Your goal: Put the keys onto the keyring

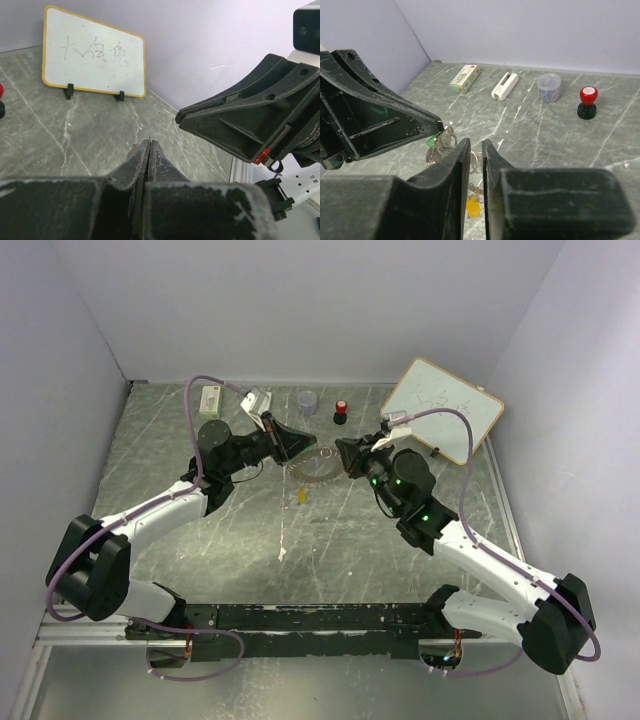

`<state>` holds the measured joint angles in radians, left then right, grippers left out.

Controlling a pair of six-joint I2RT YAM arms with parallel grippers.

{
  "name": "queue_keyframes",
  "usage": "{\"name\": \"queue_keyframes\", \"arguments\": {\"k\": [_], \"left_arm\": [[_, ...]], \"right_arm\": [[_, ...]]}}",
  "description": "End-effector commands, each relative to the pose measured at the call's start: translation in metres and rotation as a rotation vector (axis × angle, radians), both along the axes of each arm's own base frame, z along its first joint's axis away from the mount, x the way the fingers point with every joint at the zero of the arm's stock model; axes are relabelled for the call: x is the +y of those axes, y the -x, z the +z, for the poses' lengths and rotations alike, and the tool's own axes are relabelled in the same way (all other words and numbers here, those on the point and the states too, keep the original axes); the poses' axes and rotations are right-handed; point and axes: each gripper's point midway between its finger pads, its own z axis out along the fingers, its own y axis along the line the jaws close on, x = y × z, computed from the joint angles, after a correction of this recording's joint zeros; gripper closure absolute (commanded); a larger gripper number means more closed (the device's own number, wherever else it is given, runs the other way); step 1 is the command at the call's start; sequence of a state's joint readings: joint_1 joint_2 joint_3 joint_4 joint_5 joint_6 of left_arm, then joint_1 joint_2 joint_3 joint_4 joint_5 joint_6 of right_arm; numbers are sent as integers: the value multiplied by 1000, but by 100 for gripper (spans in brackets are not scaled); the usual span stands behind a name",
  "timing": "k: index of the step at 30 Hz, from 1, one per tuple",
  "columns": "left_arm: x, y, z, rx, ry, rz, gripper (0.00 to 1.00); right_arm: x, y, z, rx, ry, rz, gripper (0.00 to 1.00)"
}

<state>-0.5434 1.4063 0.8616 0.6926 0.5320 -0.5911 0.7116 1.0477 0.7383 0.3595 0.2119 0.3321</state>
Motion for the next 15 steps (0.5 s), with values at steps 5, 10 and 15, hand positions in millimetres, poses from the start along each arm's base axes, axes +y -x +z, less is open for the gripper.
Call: {"name": "queue_keyframes", "arguments": {"k": [5, 10, 15], "left_arm": [[1, -3, 30, -80, 36, -6, 93], [1, -3, 29, -76, 40, -3, 93], [2, -5, 29, -67, 42, 14, 93]], "right_arm": [[15, 10, -5, -28, 77, 126, 67], [19, 16, -5, -37, 82, 166, 60], [23, 19, -10, -45, 120, 205, 60]]}}
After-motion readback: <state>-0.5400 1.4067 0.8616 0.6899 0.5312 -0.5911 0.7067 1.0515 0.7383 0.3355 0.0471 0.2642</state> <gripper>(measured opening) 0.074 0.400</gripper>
